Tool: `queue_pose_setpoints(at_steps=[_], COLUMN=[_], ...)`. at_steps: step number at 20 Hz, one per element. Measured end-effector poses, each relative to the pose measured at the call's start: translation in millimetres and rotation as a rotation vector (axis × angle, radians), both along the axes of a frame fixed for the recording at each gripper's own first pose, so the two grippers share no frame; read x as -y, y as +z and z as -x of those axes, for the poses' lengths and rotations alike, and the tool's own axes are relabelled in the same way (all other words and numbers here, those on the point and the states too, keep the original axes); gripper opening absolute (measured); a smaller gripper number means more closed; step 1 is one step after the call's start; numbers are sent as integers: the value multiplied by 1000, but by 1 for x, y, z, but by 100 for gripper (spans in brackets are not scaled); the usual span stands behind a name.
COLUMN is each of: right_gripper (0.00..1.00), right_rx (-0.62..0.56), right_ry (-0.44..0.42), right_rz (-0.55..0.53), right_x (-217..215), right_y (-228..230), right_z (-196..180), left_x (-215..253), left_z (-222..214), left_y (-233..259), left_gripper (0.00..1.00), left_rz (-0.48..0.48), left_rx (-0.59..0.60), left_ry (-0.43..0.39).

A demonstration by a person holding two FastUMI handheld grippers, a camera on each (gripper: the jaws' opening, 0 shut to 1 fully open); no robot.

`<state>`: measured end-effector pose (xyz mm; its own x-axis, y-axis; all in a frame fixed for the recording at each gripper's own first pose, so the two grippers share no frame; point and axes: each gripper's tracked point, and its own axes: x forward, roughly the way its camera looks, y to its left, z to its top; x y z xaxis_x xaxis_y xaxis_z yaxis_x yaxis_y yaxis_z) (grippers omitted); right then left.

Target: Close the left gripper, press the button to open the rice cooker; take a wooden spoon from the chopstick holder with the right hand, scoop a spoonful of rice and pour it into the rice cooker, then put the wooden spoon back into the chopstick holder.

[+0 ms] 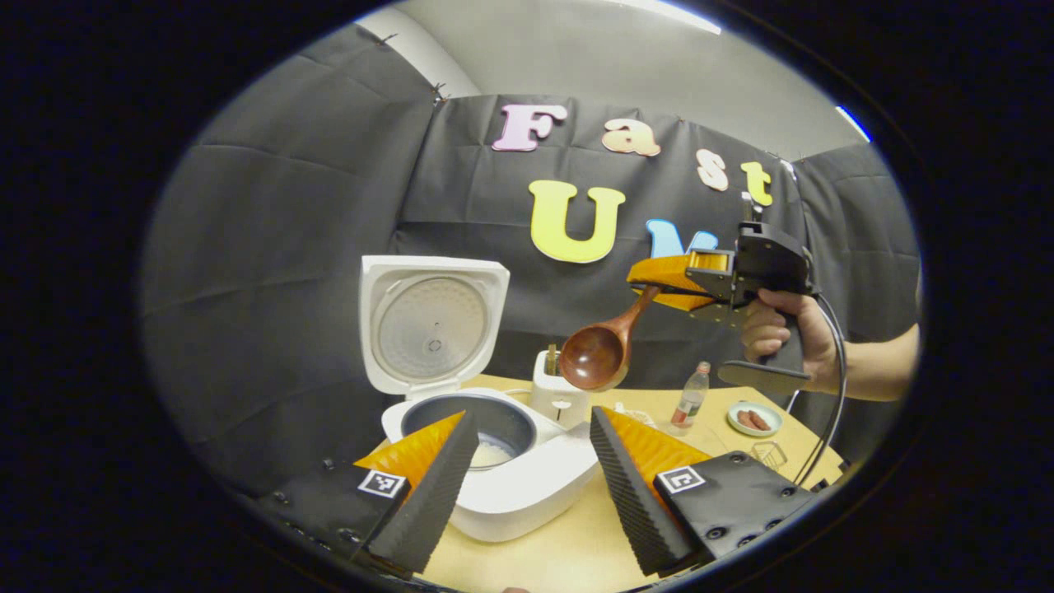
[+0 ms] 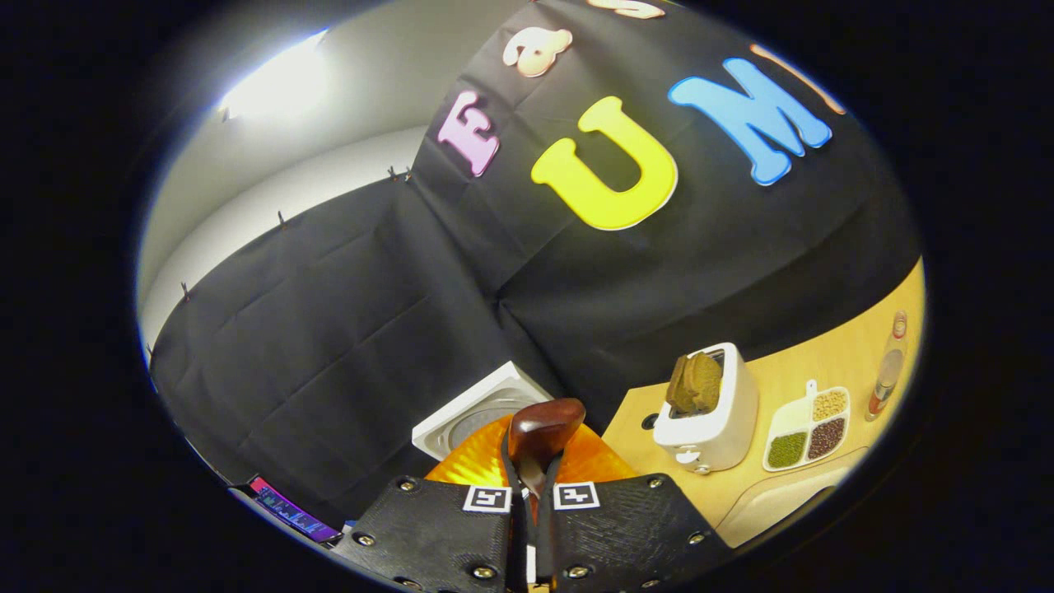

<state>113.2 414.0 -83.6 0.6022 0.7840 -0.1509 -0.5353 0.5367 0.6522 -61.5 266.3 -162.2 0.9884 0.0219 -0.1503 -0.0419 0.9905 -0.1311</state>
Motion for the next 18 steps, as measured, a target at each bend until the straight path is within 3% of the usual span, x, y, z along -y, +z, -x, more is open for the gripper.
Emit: queue_pose_setpoints(at_steps=[5,6,9,14,18], right_gripper=[5,5,4,4,4], right_rx=[-100,-103,-95,-66,-39], right_ry=[-135,-161,-228,-319,-383], right_rz=[-59,-62,-64,-29,7], right_x=[81,96,141,210,257], right_y=[-9,-9,-2,6,17], right_z=[-1,1,1,4,10], left_x=[23,28,38,67,93], left_z=[-17,-19,-29,-43,-49], left_y=[12,16,24,41,44], left_gripper=[92,95,99,92,95], left_rz=[-7,-19,-67,-88,-128], left_rx=[17,20,17,78,88], left_ry=[-23,-29,-23,-37,-59])
